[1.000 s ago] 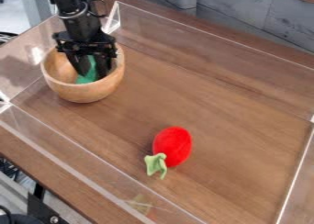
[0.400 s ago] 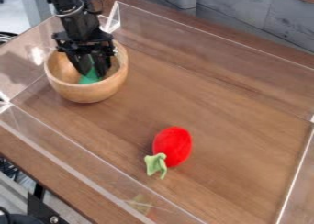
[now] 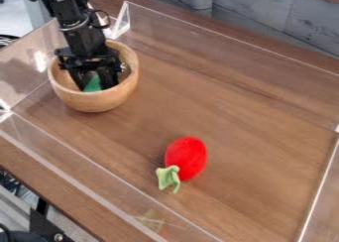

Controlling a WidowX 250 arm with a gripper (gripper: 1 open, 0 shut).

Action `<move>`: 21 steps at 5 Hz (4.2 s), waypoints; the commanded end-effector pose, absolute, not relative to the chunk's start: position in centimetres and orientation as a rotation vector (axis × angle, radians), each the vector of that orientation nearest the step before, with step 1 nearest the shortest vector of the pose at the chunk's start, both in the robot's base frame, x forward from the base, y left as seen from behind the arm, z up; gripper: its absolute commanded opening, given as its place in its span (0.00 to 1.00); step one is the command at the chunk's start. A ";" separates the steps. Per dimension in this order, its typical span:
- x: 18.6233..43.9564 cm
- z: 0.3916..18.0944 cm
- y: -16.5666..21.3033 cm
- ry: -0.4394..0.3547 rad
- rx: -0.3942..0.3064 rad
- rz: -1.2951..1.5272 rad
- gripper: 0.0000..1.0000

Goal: Remove the green stick from the brown bowl and put it on the table

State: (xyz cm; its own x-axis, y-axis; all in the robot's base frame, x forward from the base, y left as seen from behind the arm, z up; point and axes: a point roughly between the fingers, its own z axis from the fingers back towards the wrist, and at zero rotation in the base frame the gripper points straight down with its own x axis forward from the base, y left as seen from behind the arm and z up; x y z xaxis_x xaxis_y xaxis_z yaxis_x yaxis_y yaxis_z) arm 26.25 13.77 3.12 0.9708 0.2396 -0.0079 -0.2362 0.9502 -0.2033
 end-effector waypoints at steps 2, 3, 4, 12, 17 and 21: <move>26.8 7.0 14.7 -0.089 -0.193 0.224 0.00; 27.1 8.3 15.0 -0.099 -0.200 0.218 0.00; 28.1 7.8 15.7 -0.096 -0.195 0.163 0.00; 28.2 13.0 7.4 -0.193 -0.239 0.212 0.00; 27.2 8.1 5.2 -0.116 -0.131 -0.009 0.00; 25.9 6.0 6.3 -0.073 -0.115 -0.084 0.00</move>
State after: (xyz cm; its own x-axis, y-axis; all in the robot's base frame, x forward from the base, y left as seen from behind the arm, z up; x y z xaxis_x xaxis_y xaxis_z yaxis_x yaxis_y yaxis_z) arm 25.53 5.99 5.44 0.9954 -0.0802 0.0533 0.0863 0.9887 -0.1227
